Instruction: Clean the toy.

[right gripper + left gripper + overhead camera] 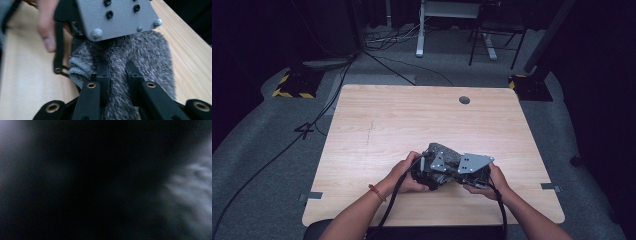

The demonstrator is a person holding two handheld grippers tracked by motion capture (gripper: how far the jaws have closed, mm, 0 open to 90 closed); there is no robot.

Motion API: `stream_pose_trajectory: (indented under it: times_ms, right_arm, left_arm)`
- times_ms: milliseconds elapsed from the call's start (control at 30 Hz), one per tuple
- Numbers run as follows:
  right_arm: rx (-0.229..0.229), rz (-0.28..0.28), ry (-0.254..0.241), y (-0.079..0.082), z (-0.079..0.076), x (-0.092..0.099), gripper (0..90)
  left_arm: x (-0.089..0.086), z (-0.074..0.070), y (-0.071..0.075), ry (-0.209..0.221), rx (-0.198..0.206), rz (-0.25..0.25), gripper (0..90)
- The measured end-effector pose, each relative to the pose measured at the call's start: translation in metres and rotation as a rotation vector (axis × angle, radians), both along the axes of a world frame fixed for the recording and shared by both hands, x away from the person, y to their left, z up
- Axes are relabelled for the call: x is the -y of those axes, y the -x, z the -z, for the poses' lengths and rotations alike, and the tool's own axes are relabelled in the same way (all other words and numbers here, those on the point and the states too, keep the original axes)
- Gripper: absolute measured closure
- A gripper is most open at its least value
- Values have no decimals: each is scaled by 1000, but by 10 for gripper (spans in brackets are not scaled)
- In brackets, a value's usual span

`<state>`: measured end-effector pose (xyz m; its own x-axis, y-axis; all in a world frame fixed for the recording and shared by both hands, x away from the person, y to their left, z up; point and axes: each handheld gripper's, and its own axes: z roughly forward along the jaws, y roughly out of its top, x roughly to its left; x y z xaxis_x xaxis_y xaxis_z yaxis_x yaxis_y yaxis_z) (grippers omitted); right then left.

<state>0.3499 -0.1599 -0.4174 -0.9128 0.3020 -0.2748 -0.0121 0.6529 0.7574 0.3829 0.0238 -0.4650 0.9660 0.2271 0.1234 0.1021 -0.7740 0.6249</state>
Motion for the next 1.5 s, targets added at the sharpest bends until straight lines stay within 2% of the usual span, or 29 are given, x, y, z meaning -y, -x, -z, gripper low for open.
stream_pose_trajectory:
  times_ms: [100,200,333,400,500,700,833,1033,1133,1233,1333,1433,1500]
  right_arm:
    - [20,56,10,-9,3,1,773]
    - [-18,90,-13,-20,5,12,772]
    - [-29,125,-4,-25,7,25,773]
    - [-45,140,-5,-26,10,34,772]
    - [-78,161,-11,-31,14,44,772]
    - [-110,167,-14,-37,19,47,773]
    - [-146,125,-60,-37,21,46,773]
    - [-147,94,-119,-29,14,44,775]
    - [-139,84,-132,-26,12,43,776]
    - [-144,43,-173,-21,7,41,776]
    - [-130,16,-156,-15,4,34,776]
    - [-143,-2,-168,-14,4,31,776]
    - [-133,-5,-162,-13,4,30,776]
  left_arm:
    - [-2,-1,0,-6,2,3,342]
    - [-2,-2,1,-12,6,10,342]
    - [-4,-3,2,-5,9,11,342]
    - [-8,-8,2,23,14,6,341]
    - [-10,-11,2,40,14,0,342]
    - [-15,-14,2,78,6,-6,341]
    - [-15,-16,4,94,10,4,341]
    - [-13,-16,5,112,4,10,340]
    - [-12,-15,5,102,4,12,337]
    - [-7,-11,7,64,12,16,334]
    - [-4,-7,7,50,15,27,332]
    - [-1,-5,8,39,28,29,332]
    - [-1,-6,8,39,23,33,332]
